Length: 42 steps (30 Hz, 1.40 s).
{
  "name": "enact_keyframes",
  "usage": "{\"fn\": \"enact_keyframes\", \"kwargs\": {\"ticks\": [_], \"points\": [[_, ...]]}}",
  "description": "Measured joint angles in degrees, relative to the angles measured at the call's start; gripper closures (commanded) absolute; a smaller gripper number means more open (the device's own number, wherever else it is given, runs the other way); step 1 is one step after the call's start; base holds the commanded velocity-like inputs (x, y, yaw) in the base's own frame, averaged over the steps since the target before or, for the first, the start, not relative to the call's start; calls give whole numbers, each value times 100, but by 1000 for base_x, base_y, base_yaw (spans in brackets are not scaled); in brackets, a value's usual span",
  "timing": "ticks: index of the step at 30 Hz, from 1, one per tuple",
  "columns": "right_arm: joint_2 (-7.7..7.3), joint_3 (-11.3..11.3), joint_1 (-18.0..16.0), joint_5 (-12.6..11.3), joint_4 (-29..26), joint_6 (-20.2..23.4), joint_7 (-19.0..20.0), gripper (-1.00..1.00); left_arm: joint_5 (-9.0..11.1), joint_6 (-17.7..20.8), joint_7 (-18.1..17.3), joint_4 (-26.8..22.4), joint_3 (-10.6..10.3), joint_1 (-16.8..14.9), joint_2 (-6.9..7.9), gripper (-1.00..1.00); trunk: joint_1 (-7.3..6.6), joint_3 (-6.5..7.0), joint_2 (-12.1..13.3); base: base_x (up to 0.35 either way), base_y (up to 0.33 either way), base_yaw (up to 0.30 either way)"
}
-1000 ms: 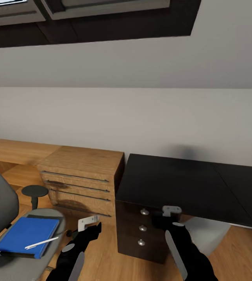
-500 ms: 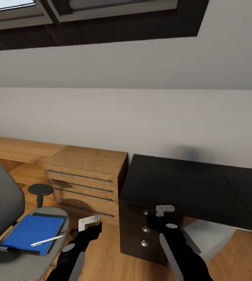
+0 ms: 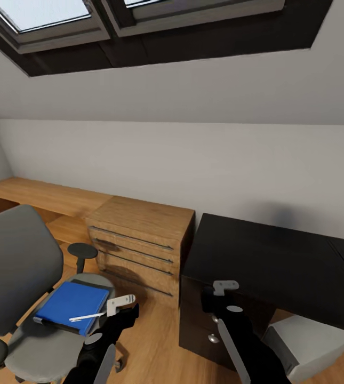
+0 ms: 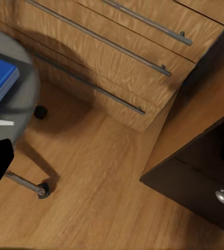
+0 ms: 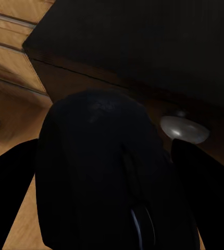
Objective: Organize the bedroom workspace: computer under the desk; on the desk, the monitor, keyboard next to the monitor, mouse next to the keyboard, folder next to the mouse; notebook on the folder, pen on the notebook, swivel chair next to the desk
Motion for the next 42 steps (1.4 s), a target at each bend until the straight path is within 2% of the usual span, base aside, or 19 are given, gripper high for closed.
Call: {"fn": "enact_keyframes", "kwargs": {"ticks": [12, 30, 39, 42], "points": [[-19, -3, 1, 6, -36, -5, -1, 100, -1, 8, 0, 2, -1, -1, -3, -100, 0, 0, 0, 6, 0, 30], [-37, 0, 1, -2, -21, -6, 7, 100, 4, 26, 0, 2, -1, -1, -11, -100, -3, 0, -1, 260, 0, 0], [-28, 20, 1, 5, 172, -100, 40, 100, 4, 35, 0, -1, -6, -1, -25, -100, 0, 0, 0, 67, 0, 0], [-34, -6, -255, 23, 297, -170, 16, 100, 0, 35, 0, -56, -10, -1, -29, -100, 0, 0, 0, 0, 0, 0]]}}
